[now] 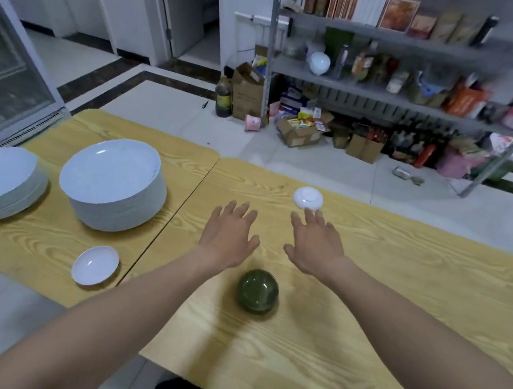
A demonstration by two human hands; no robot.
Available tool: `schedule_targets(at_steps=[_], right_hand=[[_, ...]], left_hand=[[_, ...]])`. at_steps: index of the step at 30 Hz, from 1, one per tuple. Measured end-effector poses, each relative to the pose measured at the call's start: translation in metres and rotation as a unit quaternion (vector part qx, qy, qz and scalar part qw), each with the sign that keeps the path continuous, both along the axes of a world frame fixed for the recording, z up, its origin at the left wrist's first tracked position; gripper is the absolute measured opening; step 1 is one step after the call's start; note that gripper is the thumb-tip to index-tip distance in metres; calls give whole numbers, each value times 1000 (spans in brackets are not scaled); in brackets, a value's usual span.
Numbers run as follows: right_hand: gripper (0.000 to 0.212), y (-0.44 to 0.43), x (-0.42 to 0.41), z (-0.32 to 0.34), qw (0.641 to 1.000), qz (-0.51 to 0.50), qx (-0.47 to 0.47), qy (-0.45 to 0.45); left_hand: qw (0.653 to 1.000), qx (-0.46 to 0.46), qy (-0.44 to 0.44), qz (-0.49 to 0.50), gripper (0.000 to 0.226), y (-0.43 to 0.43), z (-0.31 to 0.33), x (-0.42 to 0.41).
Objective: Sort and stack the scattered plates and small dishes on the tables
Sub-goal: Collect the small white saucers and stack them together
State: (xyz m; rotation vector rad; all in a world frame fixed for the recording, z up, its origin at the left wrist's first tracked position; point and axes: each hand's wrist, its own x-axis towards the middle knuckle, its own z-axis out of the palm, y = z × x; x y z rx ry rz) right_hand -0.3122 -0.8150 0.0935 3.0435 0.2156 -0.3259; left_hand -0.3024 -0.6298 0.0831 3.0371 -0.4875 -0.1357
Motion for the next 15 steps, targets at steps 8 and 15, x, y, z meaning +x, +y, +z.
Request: schedule_targets(at_steps=[8,15], right_hand=[[69,-33,27,-3,999,-26,10,-24],[74,-59,67,-21,999,-38,-5,14]], left_hand=[[1000,7,-5,-17,60,-36,5,35],[999,7,5,-49,57,-64,-10,92]])
